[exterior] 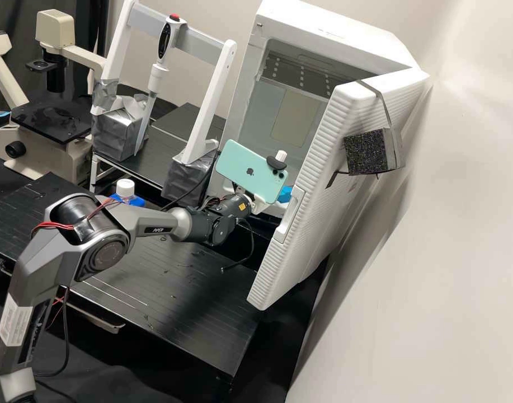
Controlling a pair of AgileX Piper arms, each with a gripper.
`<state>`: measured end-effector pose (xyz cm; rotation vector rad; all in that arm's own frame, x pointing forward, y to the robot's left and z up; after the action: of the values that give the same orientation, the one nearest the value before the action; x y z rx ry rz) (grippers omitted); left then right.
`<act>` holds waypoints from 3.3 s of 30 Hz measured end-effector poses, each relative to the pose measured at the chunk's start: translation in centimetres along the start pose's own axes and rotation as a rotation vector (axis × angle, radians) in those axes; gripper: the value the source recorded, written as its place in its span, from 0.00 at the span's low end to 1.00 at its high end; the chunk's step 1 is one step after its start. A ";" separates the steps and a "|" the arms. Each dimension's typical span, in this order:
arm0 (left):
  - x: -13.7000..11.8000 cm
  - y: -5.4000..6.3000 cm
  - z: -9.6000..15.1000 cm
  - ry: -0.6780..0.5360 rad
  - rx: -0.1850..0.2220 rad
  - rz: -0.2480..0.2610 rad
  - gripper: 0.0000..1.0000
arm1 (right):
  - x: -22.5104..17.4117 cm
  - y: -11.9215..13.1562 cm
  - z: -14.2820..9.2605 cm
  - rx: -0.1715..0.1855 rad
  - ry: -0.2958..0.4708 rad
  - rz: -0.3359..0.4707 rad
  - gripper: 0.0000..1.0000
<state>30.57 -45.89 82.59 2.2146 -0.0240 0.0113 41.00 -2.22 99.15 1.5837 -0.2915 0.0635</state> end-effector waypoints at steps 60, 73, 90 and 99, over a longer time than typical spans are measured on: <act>0.0 0.0 0.0 0.000 0.000 0.000 1.00 | -20.4 -14.9 -12.8 0.010 0.670 -0.437 0.00; 0.0 0.0 0.0 0.000 0.000 0.000 1.00 | -17.6 -17.9 -17.6 -0.079 0.752 -0.515 0.00; 0.0 0.0 0.0 0.000 0.000 0.000 1.00 | -16.2 -21.0 -22.6 -0.145 0.862 -0.640 0.00; 0.0 0.0 0.0 0.000 0.000 0.000 1.00 | -14.5 -24.0 -24.1 -0.056 0.865 -0.753 0.00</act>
<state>30.57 -45.89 82.59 2.2146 -0.0240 0.0113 35.80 23.93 73.51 1.3822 0.9614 0.1440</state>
